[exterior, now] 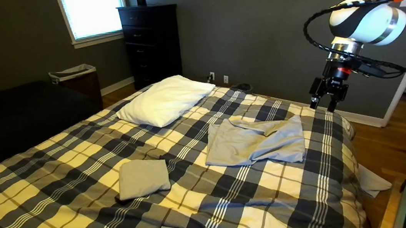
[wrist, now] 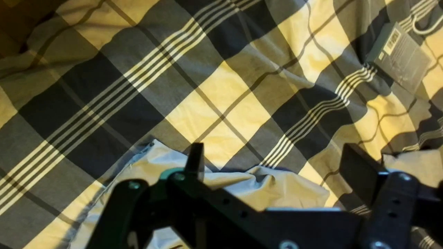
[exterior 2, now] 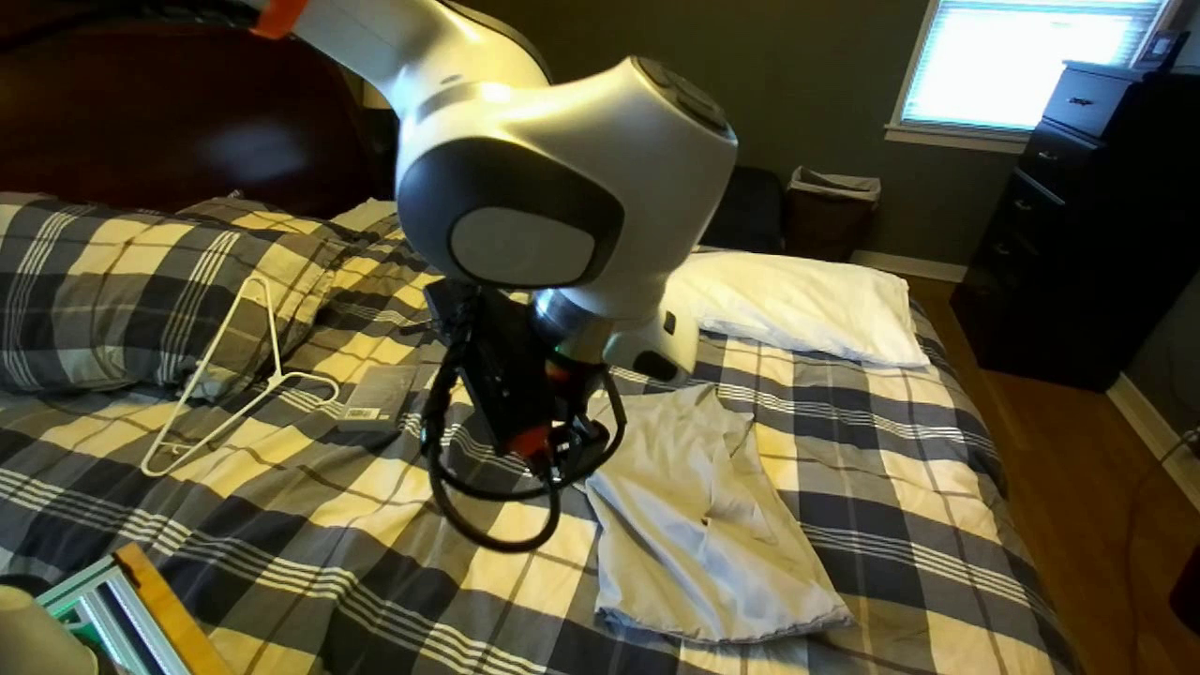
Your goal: Fold the cloth on the right
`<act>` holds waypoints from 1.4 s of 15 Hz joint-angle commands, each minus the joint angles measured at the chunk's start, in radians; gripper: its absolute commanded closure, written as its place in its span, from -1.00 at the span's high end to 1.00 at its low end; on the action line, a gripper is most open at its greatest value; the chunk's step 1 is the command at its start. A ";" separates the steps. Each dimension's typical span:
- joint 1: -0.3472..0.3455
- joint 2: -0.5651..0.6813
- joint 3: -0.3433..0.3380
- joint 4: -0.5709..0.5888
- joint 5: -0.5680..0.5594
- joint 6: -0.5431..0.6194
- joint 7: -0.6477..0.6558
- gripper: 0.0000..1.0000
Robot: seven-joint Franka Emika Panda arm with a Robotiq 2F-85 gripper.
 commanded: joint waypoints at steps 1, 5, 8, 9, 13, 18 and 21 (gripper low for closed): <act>-0.033 0.210 -0.032 0.060 0.161 0.086 -0.029 1.00; -0.092 0.449 0.006 0.141 0.279 0.155 -0.107 1.00; -0.148 0.630 0.060 0.232 0.273 0.220 -0.074 1.00; -0.171 0.690 0.077 0.275 0.262 0.231 -0.056 1.00; -0.211 0.697 0.115 0.278 0.219 0.243 -0.020 1.00; -0.259 0.751 0.166 0.299 0.268 0.296 -0.084 1.00; -0.319 0.803 0.222 0.307 0.311 0.340 -0.136 1.00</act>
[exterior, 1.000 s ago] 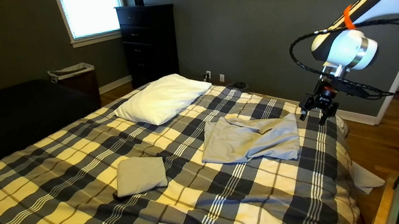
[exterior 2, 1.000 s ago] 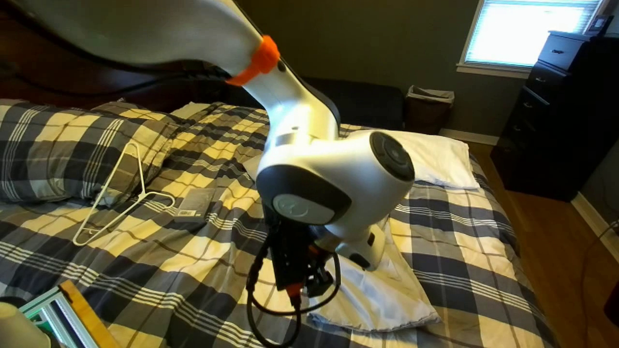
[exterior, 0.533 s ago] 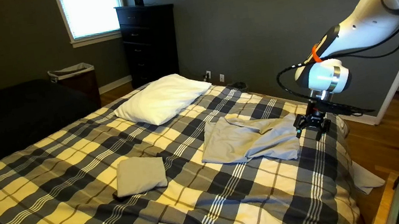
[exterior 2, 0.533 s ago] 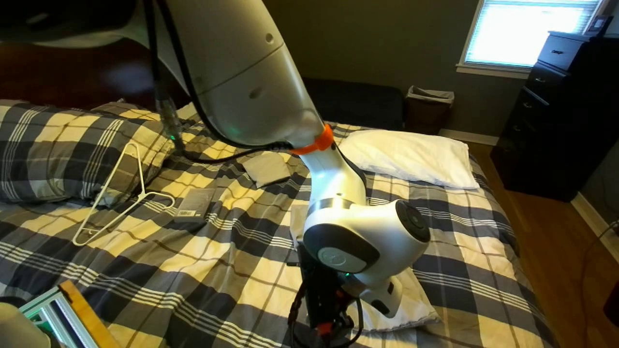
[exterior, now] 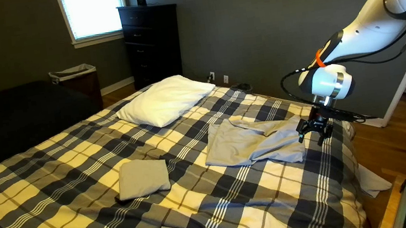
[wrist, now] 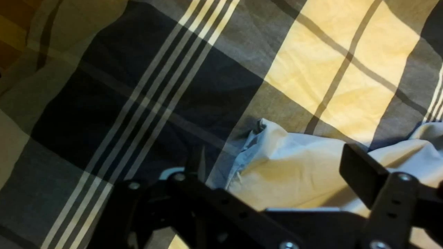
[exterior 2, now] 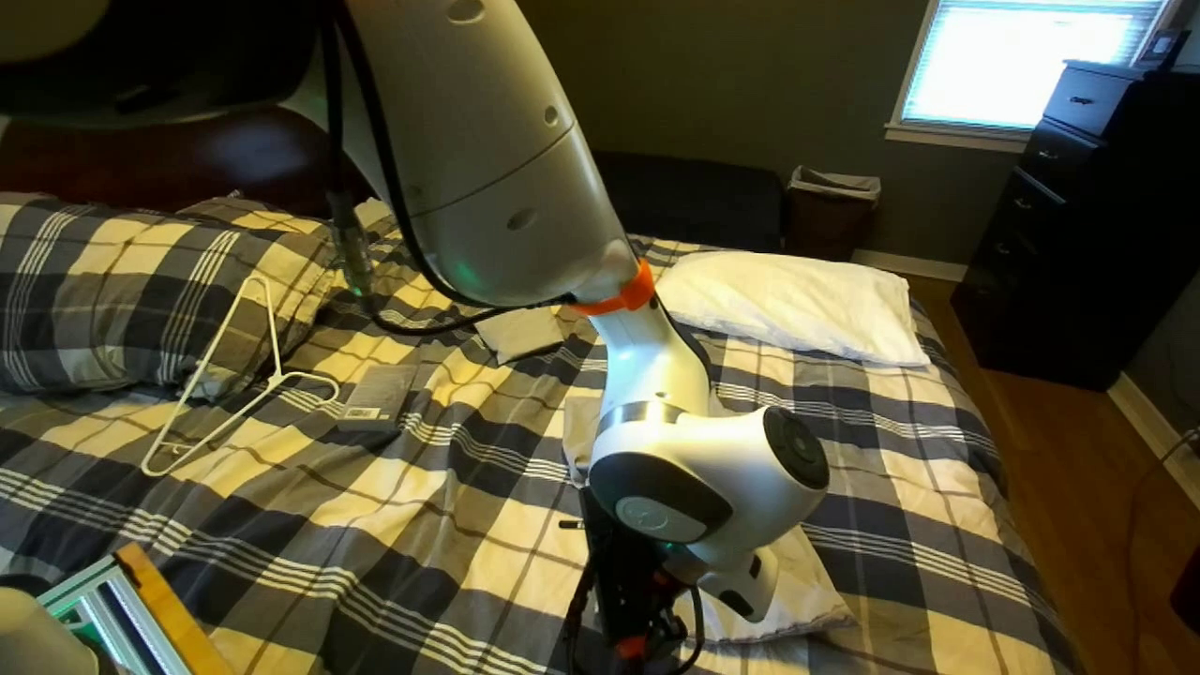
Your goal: Fold the cloth on the right
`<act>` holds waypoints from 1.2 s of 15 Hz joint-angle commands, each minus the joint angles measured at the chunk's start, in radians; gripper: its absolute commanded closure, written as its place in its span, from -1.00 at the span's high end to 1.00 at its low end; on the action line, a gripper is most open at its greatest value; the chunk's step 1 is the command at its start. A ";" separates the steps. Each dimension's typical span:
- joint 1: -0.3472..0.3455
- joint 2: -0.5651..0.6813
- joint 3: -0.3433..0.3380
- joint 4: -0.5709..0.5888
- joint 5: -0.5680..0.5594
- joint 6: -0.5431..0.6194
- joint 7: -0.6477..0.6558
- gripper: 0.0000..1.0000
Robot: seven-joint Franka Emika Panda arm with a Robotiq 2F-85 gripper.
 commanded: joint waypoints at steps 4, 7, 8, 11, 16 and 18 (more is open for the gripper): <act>-0.158 0.120 0.147 0.018 0.160 0.143 -0.189 1.00; -0.210 0.161 0.220 0.026 0.265 0.234 -0.299 0.98; -0.226 0.173 0.242 0.032 0.300 0.260 -0.335 0.96; -0.251 0.210 0.291 0.054 0.393 0.315 -0.428 0.97; -0.234 0.252 0.290 0.093 0.468 0.299 -0.497 0.17; -0.216 0.253 0.267 0.091 0.450 0.271 -0.476 -0.16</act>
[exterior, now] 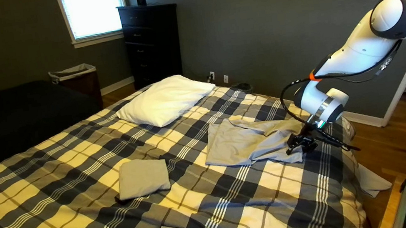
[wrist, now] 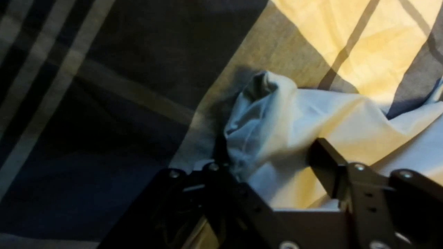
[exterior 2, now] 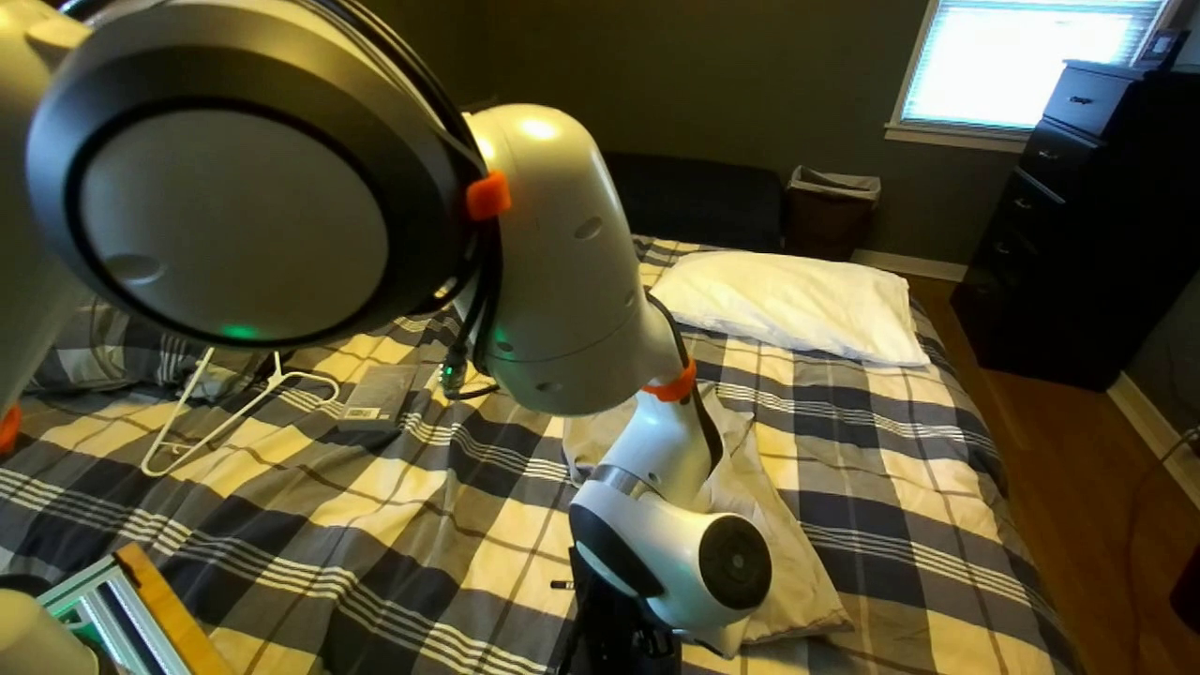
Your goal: Fold the cloth on the right
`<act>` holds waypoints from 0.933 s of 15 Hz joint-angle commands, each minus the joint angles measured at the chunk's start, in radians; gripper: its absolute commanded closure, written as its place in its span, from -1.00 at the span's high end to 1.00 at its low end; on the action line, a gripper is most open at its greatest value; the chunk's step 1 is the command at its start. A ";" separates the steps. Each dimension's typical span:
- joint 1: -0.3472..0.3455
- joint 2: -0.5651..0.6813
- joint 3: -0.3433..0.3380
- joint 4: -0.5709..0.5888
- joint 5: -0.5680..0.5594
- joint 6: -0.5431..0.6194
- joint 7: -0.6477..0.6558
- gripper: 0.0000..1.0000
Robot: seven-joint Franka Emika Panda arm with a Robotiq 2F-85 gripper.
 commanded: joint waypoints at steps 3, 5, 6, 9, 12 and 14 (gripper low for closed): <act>0.035 -0.014 -0.057 -0.016 -0.012 -0.062 0.028 -0.61; 0.057 -0.056 -0.100 -0.052 -0.037 -0.077 0.060 -0.91; 0.084 -0.075 -0.138 -0.073 -0.072 -0.080 0.102 -1.00; 0.140 -0.131 -0.239 -0.133 -0.213 -0.100 0.223 -1.00; 0.158 -0.192 -0.310 -0.180 -0.341 -0.100 0.333 -0.99; 0.140 -0.238 -0.326 -0.205 -0.393 -0.091 0.383 -0.99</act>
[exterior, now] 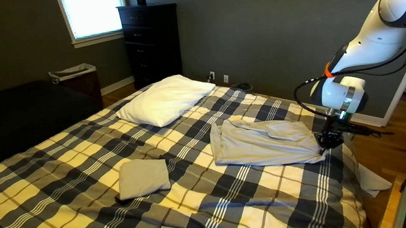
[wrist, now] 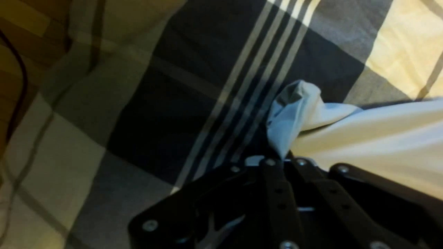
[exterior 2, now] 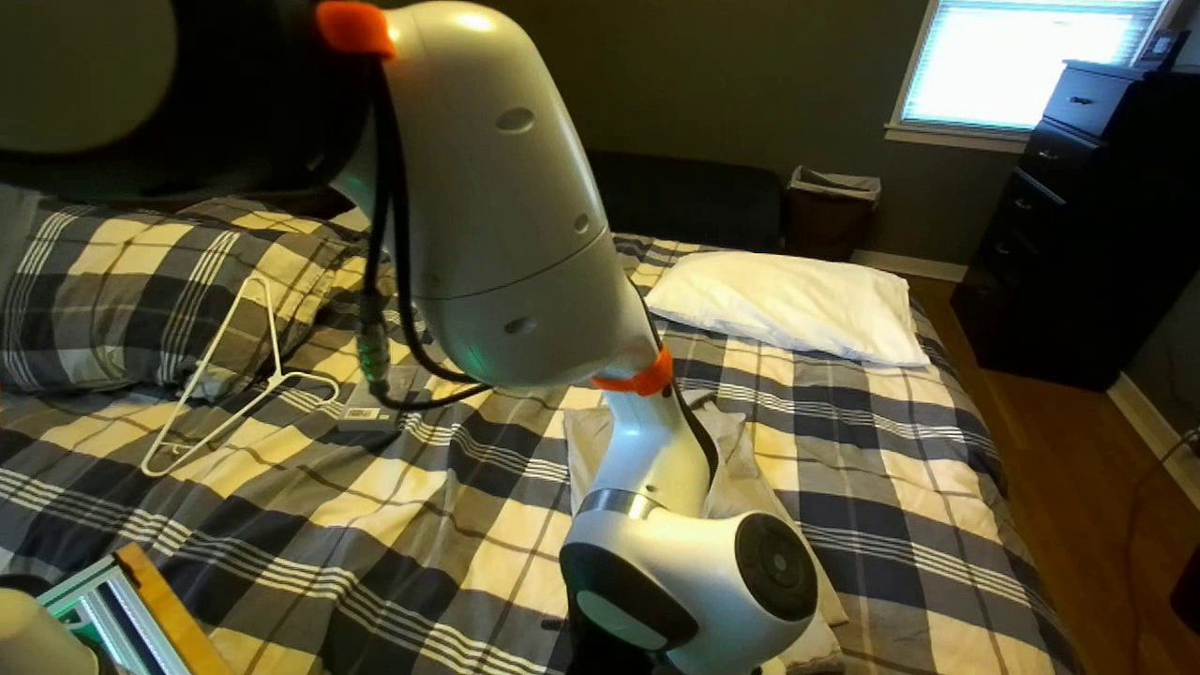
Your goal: Fold the cloth on the right
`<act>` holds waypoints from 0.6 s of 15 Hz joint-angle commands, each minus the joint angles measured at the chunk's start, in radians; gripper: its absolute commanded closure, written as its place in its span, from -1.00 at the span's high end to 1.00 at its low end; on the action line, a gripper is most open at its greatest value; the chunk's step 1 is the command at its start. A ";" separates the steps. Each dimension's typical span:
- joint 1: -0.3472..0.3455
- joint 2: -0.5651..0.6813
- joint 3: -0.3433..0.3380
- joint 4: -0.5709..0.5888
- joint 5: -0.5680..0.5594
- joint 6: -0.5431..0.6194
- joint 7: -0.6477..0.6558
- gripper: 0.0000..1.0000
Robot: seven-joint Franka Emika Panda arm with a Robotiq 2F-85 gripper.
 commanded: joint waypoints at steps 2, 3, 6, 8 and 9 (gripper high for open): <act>-0.018 -0.113 -0.025 -0.074 -0.113 0.013 0.090 -0.99; -0.039 -0.121 0.011 -0.068 -0.101 0.008 0.046 -0.99; -0.057 -0.148 0.132 -0.069 -0.035 0.067 -0.088 -0.99; -0.024 -0.164 0.191 -0.066 -0.036 0.099 -0.119 -0.99; -0.004 -0.166 0.218 -0.057 -0.041 0.114 -0.126 -0.99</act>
